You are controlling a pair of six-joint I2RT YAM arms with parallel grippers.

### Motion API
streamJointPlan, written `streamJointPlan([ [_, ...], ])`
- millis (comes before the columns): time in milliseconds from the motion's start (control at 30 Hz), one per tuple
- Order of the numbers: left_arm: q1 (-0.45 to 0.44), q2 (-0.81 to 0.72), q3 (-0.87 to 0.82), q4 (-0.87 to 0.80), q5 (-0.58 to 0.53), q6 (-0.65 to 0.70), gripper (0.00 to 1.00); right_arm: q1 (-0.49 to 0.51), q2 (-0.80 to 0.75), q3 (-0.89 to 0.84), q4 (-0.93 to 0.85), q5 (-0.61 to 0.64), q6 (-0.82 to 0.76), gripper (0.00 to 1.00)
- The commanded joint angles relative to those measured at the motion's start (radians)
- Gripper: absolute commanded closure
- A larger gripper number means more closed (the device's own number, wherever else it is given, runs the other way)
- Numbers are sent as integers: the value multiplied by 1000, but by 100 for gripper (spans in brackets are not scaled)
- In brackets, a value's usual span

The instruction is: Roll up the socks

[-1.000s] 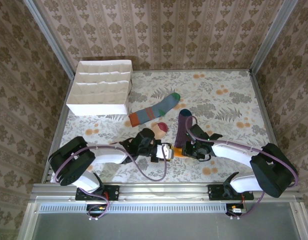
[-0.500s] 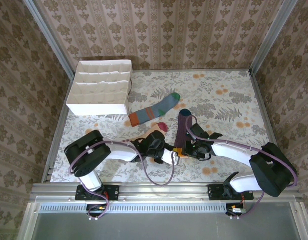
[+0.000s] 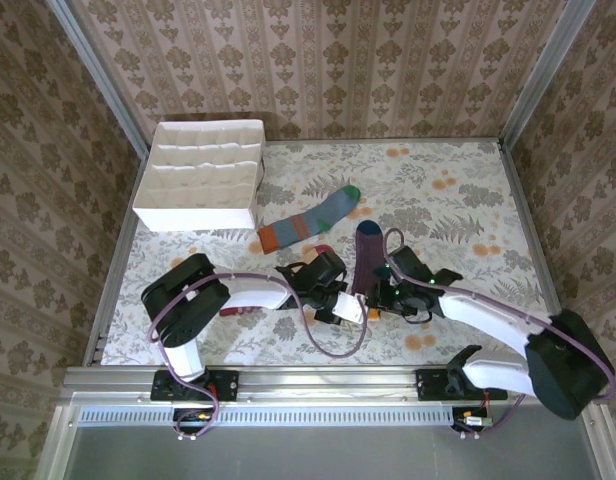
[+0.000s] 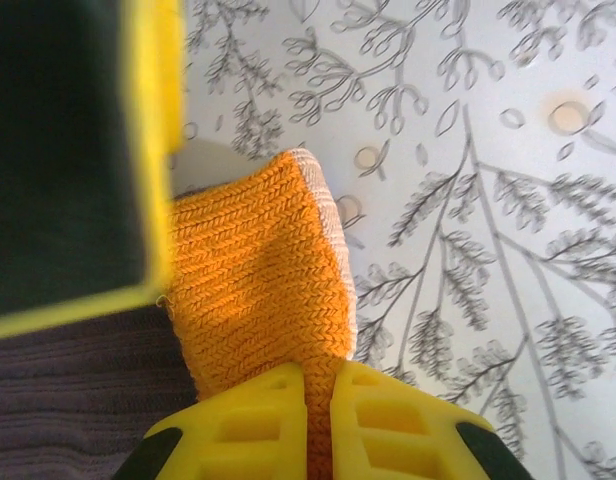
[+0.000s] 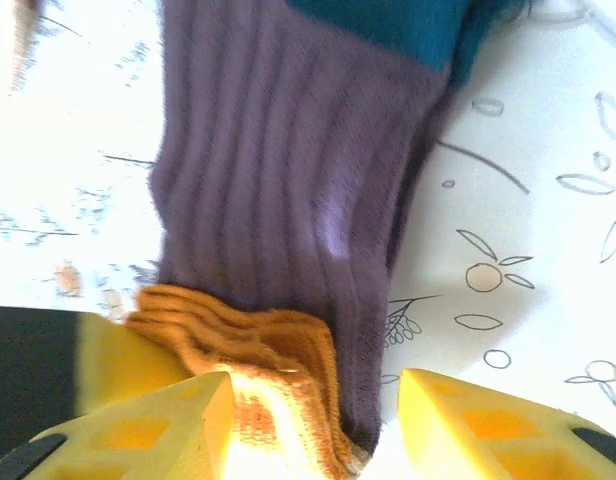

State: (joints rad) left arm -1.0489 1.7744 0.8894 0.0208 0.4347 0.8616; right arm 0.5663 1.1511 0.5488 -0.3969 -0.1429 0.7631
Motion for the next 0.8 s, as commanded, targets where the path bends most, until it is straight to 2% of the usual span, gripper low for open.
streamJointPlan([
  [0, 30, 28, 61, -206, 151, -61, 100, -17, -108, -28, -12, -21, -42, 54],
  [100, 62, 37, 99, -253, 246, -106, 100, -23, -170, -59, 70, -92, -83, 64],
  [200, 96, 71, 153, -309, 335, -151, 100, -24, -143, -82, 169, -181, -122, 76],
  [300, 127, 110, 203, -351, 393, -197, 100, -23, -61, -96, 269, -272, -157, 78],
  [467, 161, 136, 214, -317, 469, -248, 100, -23, 31, -106, 333, -323, -202, 73],
  [567, 183, 146, 210, -287, 513, -271, 100, -25, 24, -126, 330, -302, -220, 62],
  [633, 194, 150, 209, -284, 530, -273, 100, -28, -1, -146, 326, -280, -232, 51],
  [767, 207, 155, 215, -308, 560, -264, 100, -36, -56, -171, 330, -258, -262, 44],
])
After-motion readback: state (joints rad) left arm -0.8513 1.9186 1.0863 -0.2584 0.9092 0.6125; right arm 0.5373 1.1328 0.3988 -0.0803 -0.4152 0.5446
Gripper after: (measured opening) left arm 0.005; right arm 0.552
